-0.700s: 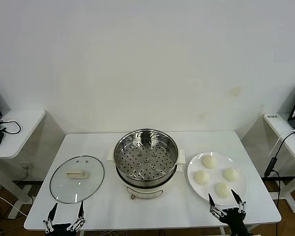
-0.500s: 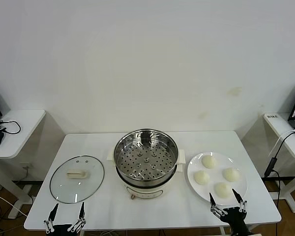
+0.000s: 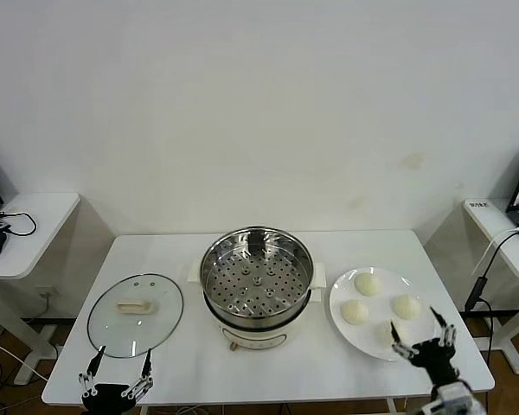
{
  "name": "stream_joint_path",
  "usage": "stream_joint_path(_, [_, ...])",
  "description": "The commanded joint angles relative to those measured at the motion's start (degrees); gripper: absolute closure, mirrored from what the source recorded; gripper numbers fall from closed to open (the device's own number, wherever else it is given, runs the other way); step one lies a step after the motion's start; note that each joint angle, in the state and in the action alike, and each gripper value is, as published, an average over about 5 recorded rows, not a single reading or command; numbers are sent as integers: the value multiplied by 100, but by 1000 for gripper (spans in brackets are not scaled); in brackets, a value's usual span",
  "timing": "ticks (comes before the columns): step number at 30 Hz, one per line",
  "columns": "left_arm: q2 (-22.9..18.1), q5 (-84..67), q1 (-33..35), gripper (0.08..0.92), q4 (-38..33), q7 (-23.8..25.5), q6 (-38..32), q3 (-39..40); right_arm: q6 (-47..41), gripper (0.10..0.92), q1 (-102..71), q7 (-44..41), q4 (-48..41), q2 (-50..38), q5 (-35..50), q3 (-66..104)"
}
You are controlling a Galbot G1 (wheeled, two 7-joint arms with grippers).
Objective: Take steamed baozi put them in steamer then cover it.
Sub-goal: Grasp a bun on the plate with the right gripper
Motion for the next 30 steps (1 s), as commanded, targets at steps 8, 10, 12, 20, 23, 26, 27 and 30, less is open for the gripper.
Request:
stream_joint_path(8, [-94, 560, 35, 177, -233, 194, 143, 36, -124, 203, 3616, -3083, -1920, -3460, -941, -1731])
stream_joint_path(10, [-95, 592, 50, 177, -242, 201, 143, 46, -124, 203, 4387, -3490, -2116, -3681, -650, -2560])
stream_joint_path(12, [-90, 620, 68, 177, -254, 208, 144, 57, -150, 203, 5277, -3877, -2288, -3813, -337, -3488])
stream_joint_path(20, [-48, 640, 84, 177, -245, 215, 143, 40, 77, 203, 8503, -4862, -3531, -3475, 27, -7273])
stream_joint_path(23, [-54, 635, 62, 177, -225, 216, 145, 25, 219, 202, 9044, -5097, -3981, -3196, 63, -8048])
stream_joint_path(26, [-74, 632, 27, 177, -202, 224, 157, 16, 259, 203, 9156, -5241, -4287, -2907, 86, -8346])
stream_joint_path(27, [-81, 631, 16, 177, -199, 228, 163, 14, 257, 203, 9152, -5260, -4365, -2816, 92, -8403])
stream_joint_path(30, [-96, 626, -8, 177, -206, 244, 186, -1, 243, 202, 9109, -5271, -4572, -2539, 119, -8548])
